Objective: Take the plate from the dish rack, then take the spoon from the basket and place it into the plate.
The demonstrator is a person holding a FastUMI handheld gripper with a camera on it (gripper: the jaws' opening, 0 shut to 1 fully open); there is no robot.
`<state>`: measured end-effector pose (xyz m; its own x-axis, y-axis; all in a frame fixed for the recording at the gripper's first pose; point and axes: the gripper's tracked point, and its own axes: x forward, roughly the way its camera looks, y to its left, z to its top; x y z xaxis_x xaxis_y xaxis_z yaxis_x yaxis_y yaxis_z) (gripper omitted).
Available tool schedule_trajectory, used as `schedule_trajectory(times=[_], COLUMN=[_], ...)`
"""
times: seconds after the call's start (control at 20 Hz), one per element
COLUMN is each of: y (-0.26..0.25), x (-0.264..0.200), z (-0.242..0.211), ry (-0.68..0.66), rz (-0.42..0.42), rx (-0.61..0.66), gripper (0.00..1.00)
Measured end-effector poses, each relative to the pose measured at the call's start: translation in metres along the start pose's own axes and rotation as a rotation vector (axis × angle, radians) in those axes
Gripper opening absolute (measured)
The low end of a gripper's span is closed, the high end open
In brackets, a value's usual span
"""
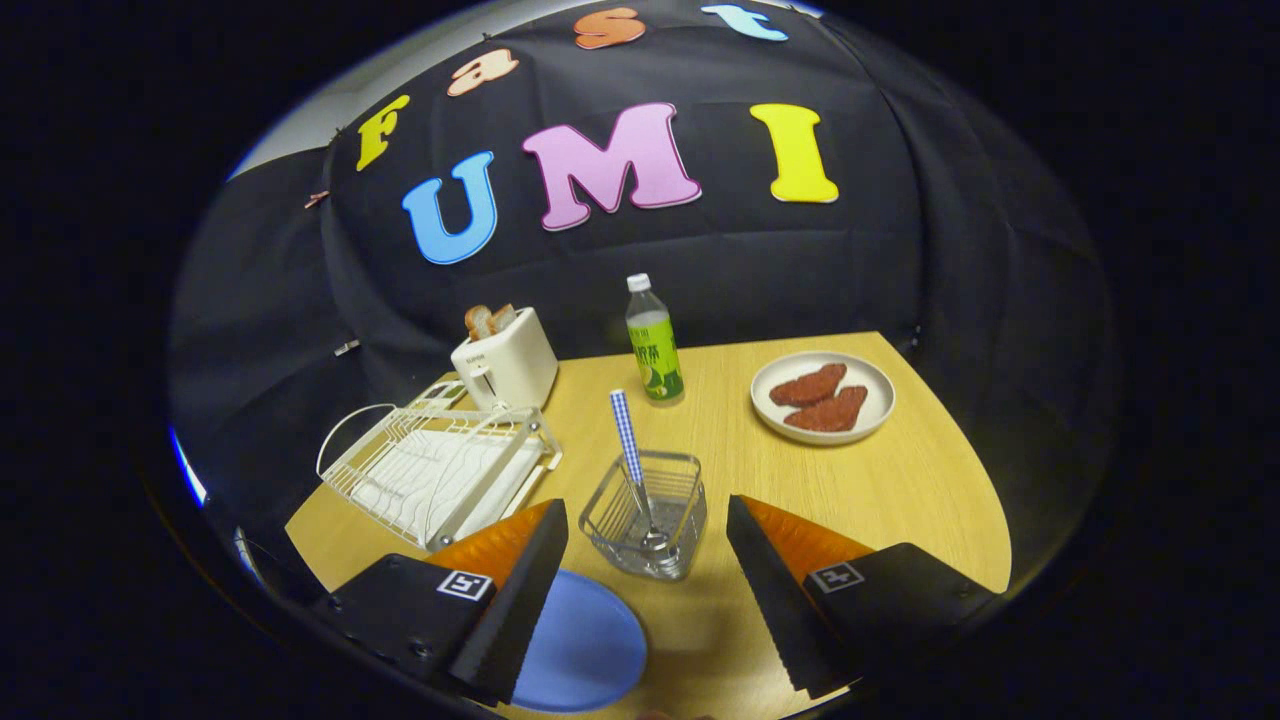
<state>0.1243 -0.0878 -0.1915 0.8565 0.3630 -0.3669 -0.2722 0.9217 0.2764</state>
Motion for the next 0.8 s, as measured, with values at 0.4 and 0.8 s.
schedule_trajectory(times=[0.4, 0.8], y=[0.011, 0.019], x=[0.068, 0.135], z=[0.038, 0.019], ry=[-0.012, 0.098], rz=[-0.006, -0.004], rx=[-0.119, -0.206], gripper=[0.98, 0.96])
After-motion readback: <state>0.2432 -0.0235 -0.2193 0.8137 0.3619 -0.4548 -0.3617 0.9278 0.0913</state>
